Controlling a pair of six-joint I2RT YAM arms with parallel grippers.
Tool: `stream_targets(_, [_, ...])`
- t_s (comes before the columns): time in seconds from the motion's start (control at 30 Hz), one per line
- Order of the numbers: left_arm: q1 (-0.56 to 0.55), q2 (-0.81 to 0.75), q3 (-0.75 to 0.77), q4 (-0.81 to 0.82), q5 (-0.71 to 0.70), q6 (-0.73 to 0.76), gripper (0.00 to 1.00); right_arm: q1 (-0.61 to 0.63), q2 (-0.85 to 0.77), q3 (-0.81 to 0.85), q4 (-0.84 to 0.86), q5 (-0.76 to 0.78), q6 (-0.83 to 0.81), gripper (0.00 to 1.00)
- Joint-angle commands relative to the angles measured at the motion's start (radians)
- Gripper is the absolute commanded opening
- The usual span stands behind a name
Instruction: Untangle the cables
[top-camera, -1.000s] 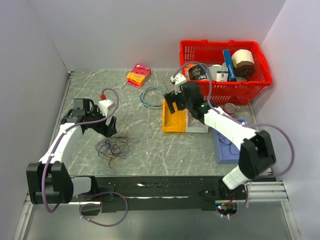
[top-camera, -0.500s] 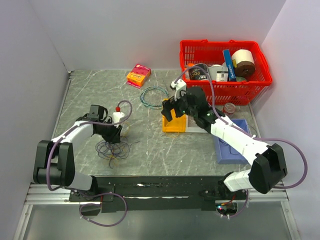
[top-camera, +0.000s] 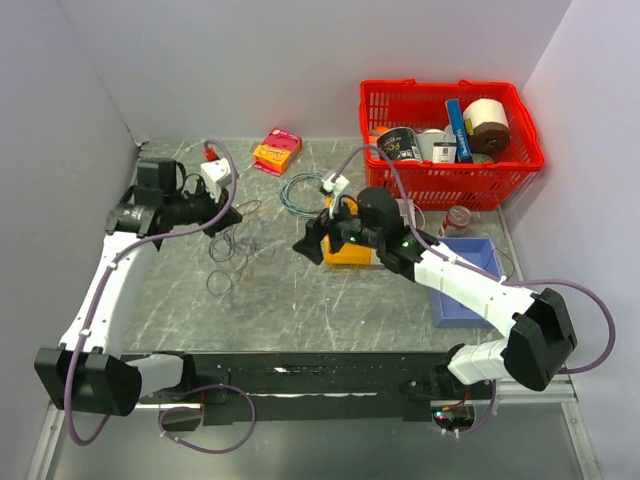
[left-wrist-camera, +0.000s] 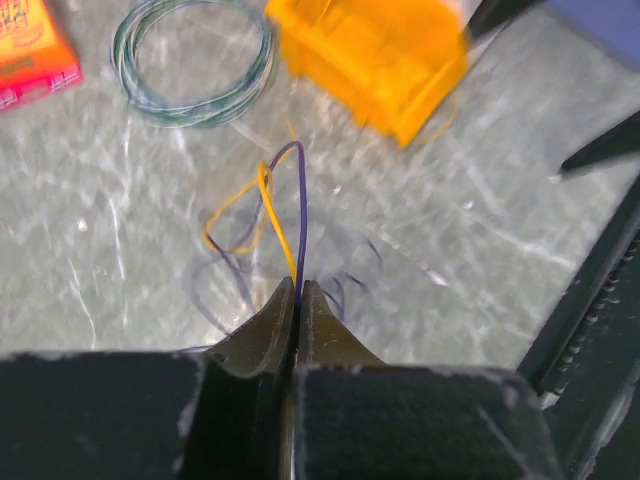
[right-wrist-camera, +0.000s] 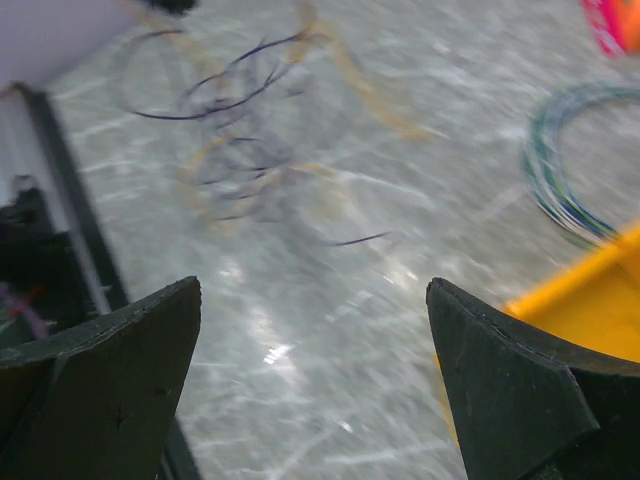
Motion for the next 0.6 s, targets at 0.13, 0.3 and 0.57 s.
stream_targets(0.13, [-0.002, -0.024, 0.276, -0.39, 0.214, 0.17, 0.01, 0.051, -0.061, 0.045, 0.309, -0.187, 0.065, 0.98])
stream_targets(0.3, [-0.002, -0.038, 0.311, -0.414, 0.222, 0.171, 0.01, 0.087, -0.087, 0.087, 0.346, -0.192, 0.017, 0.7])
stream_targets(0.57, [-0.002, -0.036, 0.311, -0.423, 0.247, 0.184, 0.01, 0.162, 0.008, 0.25, 0.198, -0.08, -0.11, 0.5])
